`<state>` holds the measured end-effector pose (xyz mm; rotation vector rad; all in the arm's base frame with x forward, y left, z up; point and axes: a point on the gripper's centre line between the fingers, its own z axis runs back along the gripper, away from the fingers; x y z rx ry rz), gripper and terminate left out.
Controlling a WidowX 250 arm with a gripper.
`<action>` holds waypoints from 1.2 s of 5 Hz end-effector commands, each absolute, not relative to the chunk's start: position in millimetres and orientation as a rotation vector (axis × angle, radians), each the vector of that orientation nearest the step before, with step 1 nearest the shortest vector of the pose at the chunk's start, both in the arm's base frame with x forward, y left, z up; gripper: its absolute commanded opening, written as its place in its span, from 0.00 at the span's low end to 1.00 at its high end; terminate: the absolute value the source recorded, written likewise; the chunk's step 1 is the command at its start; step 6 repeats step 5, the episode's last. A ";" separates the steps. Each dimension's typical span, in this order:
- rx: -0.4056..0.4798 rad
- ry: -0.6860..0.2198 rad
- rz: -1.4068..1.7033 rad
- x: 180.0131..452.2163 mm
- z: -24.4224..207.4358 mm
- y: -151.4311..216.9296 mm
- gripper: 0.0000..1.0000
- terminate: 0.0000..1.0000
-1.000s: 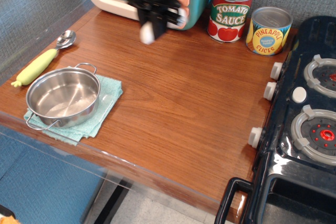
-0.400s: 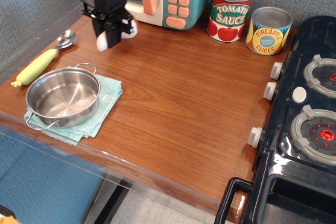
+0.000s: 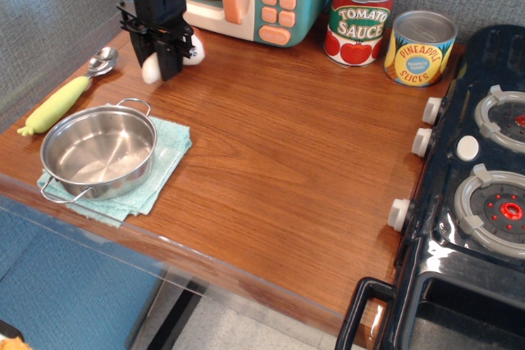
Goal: Put the mushroom under the microwave to the right of the spoon.
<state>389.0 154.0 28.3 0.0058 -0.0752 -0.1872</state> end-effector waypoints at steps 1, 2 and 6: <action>0.041 -0.202 -0.165 378.5 91.1 161.6 1.00 0.00; 0.042 -0.213 -0.158 371.1 104.4 162.1 1.00 0.00; 0.063 -0.204 -0.152 367.0 106.0 161.1 1.00 1.00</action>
